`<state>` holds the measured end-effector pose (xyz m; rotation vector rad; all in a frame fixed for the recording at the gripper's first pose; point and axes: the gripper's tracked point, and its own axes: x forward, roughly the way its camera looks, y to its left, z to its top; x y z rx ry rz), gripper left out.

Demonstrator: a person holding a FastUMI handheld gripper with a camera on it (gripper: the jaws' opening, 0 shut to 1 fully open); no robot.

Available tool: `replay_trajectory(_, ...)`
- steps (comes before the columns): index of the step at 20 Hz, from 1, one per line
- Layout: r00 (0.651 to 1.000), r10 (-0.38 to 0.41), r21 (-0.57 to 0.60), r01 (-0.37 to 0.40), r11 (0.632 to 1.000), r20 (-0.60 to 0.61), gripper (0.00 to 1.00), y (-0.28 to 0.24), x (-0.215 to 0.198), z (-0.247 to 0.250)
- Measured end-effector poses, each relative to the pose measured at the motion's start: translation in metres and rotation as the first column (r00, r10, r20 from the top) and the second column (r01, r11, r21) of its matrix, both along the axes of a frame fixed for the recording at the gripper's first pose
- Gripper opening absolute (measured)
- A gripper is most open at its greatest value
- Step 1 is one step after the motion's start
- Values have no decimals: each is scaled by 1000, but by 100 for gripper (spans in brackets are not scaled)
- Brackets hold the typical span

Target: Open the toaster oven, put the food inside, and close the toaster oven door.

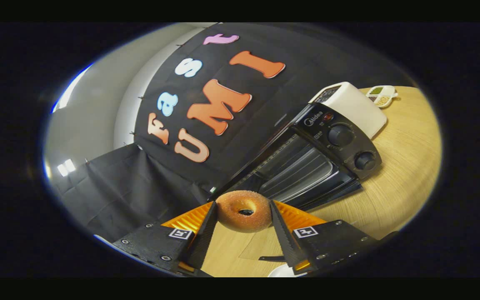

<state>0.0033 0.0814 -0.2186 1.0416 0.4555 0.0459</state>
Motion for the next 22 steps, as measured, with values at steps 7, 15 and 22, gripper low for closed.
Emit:
replay_trajectory(7, 995, -77, -32, 76, 997, -57, 73, -9, 39, -27)
replay_trajectory(15, 991, -83, -73, 76, 994, -102, 73, 3, 67, -52)
replay_trajectory(22, 984, -138, -106, 126, 986, -110, 74, 7, 82, -70)
